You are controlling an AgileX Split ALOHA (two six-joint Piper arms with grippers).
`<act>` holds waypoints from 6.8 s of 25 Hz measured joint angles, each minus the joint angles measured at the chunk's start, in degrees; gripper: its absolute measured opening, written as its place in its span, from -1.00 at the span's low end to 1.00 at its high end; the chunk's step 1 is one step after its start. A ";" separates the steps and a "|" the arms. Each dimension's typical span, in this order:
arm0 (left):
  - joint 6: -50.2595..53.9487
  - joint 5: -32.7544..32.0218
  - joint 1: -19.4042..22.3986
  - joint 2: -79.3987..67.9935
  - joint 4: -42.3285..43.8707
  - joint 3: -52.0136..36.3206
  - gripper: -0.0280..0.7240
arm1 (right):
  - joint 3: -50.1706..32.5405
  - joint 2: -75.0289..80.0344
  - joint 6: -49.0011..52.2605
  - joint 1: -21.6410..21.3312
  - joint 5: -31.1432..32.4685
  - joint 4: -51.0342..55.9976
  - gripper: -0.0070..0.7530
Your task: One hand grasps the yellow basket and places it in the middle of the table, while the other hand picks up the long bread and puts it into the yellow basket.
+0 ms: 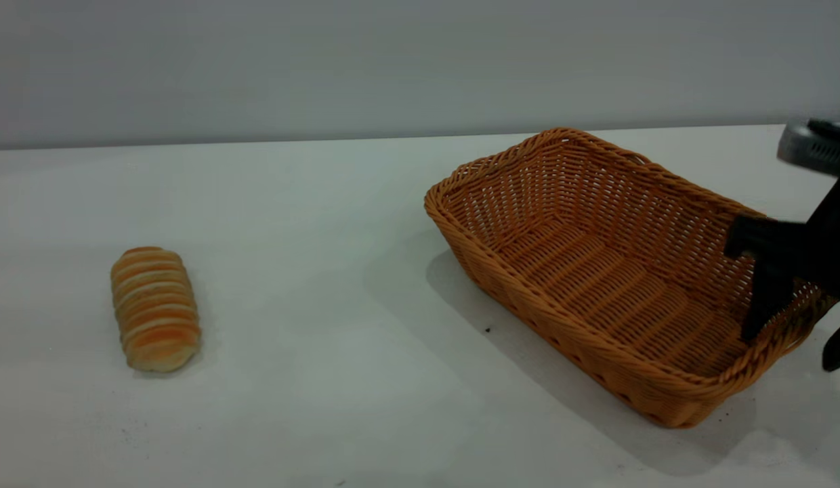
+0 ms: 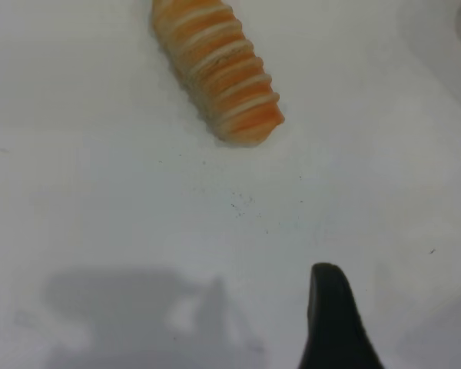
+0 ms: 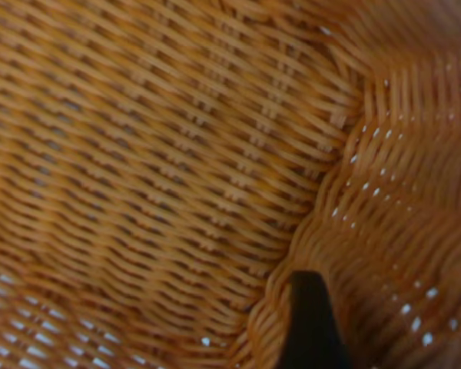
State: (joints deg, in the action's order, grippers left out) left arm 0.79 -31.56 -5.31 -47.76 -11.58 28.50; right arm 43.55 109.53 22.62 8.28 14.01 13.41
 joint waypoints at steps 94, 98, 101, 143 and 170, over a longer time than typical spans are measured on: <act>1.79 15.10 0.00 -75.16 -0.37 36.27 0.41 | 18.41 -44.54 -45.78 10.08 42.47 17.37 0.43; 1.79 13.90 0.00 -77.92 -0.37 38.32 0.34 | 18.41 -48.44 -45.64 10.08 44.07 17.37 0.43; 1.79 13.85 0.00 -78.66 -0.37 38.76 0.03 | 18.41 -50.70 -45.37 10.08 44.46 17.37 0.43; -21.73 11.23 -23.89 -70.49 -21.88 41.13 -0.50 | 18.41 -58.76 -43.35 10.08 48.18 14.27 0.43; -36.68 -14.49 -7.35 -36.24 -21.49 39.38 0.55 | -8.36 -90.81 -29.51 10.08 49.53 -9.81 0.43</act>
State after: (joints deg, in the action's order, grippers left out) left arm -35.89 -46.05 -12.66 -84.00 -33.06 67.88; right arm 35.19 18.72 -6.89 18.36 63.54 3.60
